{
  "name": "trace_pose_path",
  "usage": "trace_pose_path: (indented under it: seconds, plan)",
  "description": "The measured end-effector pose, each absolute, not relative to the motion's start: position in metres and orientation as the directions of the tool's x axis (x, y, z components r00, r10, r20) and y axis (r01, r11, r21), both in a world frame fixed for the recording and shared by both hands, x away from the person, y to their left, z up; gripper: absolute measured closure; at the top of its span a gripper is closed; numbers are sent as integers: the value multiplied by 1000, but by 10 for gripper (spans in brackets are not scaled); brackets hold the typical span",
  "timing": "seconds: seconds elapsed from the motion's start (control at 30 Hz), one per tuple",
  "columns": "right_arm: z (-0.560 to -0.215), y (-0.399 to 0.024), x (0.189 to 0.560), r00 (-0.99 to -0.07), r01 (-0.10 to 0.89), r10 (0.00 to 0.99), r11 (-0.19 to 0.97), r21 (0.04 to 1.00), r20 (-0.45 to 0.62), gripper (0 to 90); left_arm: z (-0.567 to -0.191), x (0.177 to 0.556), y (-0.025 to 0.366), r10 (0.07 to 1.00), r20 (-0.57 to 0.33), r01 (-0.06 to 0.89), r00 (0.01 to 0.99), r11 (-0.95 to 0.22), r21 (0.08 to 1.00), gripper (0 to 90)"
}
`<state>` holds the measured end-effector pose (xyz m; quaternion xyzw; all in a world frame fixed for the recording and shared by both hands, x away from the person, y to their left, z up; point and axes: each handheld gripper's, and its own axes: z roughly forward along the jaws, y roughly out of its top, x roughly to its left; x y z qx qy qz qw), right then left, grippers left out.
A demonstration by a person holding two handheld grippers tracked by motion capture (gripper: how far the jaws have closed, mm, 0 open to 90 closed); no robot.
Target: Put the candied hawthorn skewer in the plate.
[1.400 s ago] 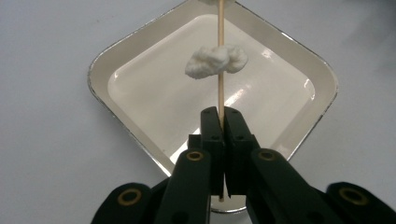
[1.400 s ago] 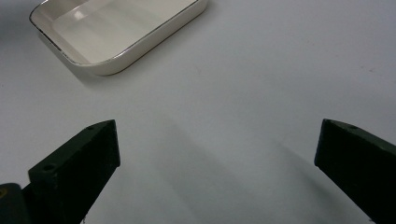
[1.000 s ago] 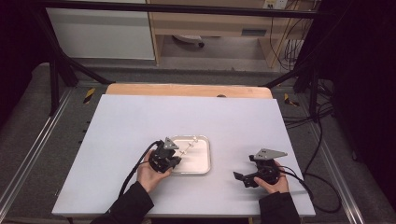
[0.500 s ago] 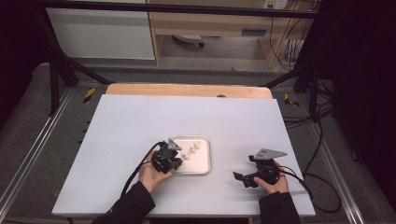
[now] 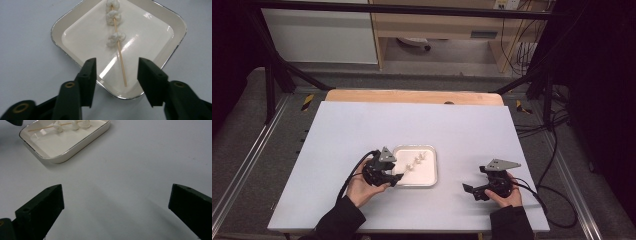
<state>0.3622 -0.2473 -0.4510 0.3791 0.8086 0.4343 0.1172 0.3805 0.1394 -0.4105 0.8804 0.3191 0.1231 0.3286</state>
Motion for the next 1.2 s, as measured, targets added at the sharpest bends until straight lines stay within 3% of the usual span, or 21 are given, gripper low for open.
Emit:
trace_pose_path:
  seconds: [0.13, 0.37, 0.67, 1.2]
  plan:
    - [-450, -249, 362, -682, 511, 717, 329, 795, 142, 9, -406, 376, 153, 642, -21, 485, 766, -556, 675, 299]
    - [-449, -252, 361, -676, 512, 722, 321, 797, 144, 9, -413, 368, 184, 652, -31, 482, 758, -528, 699, 170]
    - [-450, -251, 361, -681, 511, 720, 332, 793, 137, 9, -428, 360, 223, 703, -42, 515, 710, -477, 712, 105]
    - [-453, -249, 360, -686, 521, 714, 350, 778, 138, 8, -450, 344, 264, 748, -70, 549, 660, -416, 726, 89]
